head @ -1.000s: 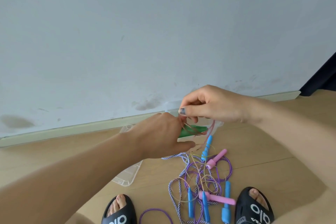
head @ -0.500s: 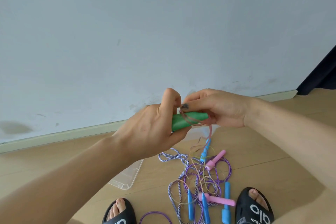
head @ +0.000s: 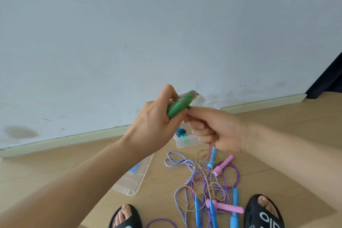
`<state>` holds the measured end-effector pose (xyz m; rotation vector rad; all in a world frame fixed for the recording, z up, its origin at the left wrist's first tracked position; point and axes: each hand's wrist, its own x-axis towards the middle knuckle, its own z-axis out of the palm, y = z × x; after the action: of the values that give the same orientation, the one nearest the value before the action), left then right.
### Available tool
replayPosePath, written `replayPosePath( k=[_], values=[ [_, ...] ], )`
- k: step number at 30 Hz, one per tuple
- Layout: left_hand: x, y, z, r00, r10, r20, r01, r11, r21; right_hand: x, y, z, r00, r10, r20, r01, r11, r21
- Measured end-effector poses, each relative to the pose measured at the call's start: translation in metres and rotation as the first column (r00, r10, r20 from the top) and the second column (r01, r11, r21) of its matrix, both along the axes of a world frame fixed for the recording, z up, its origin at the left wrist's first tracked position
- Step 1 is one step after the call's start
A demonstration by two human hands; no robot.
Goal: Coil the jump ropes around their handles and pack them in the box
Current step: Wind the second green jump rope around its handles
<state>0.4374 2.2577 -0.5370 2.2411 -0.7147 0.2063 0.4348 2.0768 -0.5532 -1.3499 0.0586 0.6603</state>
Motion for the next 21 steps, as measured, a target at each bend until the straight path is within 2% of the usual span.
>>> replayPosePath(
  k=[2,4,7,9,12,15,17,21],
  values=[
    [0.01,0.007,-0.001,0.993,0.075,-0.087,-0.074,0.997,0.024,-0.005,0.003,-0.003,0.99,-0.052,0.131,0.072,0.985,-0.157],
    [0.022,0.019,-0.003,0.982,0.134,-0.133,-0.125,0.989,0.078,-0.013,0.001,-0.002,0.955,-0.025,0.296,0.135,0.923,-0.359],
    [0.028,0.031,-0.007,0.988,0.032,-0.15,0.007,0.967,0.256,-0.021,-0.002,0.008,0.854,0.096,0.511,0.251,0.785,-0.567],
    [0.031,0.034,-0.009,0.988,-0.008,-0.157,0.063,0.935,0.349,-0.021,-0.004,0.017,0.836,0.117,0.536,0.283,0.745,-0.604],
    [0.031,0.031,-0.013,0.994,-0.015,-0.106,0.062,0.884,0.463,-0.023,-0.005,0.022,0.809,0.216,0.547,0.242,0.725,-0.645],
    [0.023,0.021,-0.021,0.996,-0.074,-0.052,0.091,0.812,0.576,-0.027,0.002,0.023,0.689,0.401,0.604,0.247,0.654,-0.715],
    [0.02,0.016,-0.026,0.992,-0.127,-0.024,0.114,0.773,0.624,-0.024,0.002,0.029,0.654,0.461,0.599,0.263,0.605,-0.752],
    [0.019,0.011,-0.025,0.978,-0.198,0.067,0.104,0.736,0.669,-0.007,-0.011,0.036,0.681,0.395,0.616,0.241,0.674,-0.699]
  ],
)
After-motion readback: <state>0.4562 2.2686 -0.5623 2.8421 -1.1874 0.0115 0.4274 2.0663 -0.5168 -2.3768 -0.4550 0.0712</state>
